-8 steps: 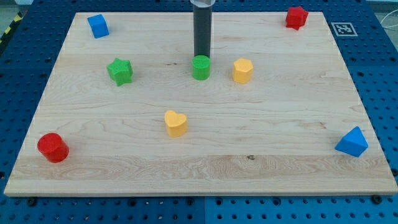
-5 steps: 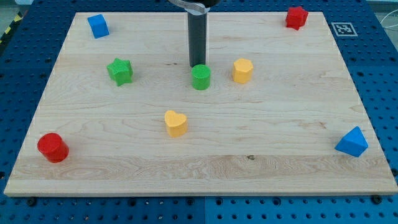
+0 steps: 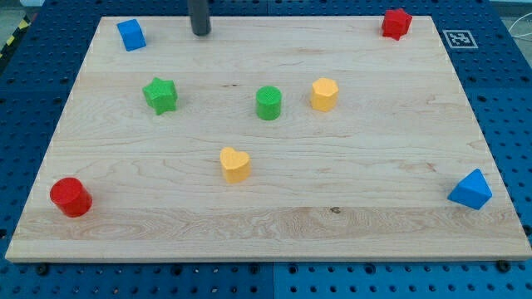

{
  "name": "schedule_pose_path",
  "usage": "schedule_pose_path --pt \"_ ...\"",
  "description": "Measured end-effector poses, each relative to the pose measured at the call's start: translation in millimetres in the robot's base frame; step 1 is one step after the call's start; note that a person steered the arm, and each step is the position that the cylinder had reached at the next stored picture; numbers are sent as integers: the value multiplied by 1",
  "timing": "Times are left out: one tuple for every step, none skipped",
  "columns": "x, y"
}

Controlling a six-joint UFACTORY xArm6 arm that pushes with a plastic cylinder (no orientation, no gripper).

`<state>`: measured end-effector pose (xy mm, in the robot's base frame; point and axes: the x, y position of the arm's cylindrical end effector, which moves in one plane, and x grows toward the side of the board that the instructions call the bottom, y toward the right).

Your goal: Move blue cube towards center left

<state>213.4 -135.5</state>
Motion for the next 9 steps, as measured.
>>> schedule_pose_path --pt "-15 -49" --pt "-15 -89" --pt "-13 -116" --pt "-13 -120" --pt "-12 -109" --pt "-5 -94" --pt "11 -89" --pt "27 -89" --pt "32 -89"
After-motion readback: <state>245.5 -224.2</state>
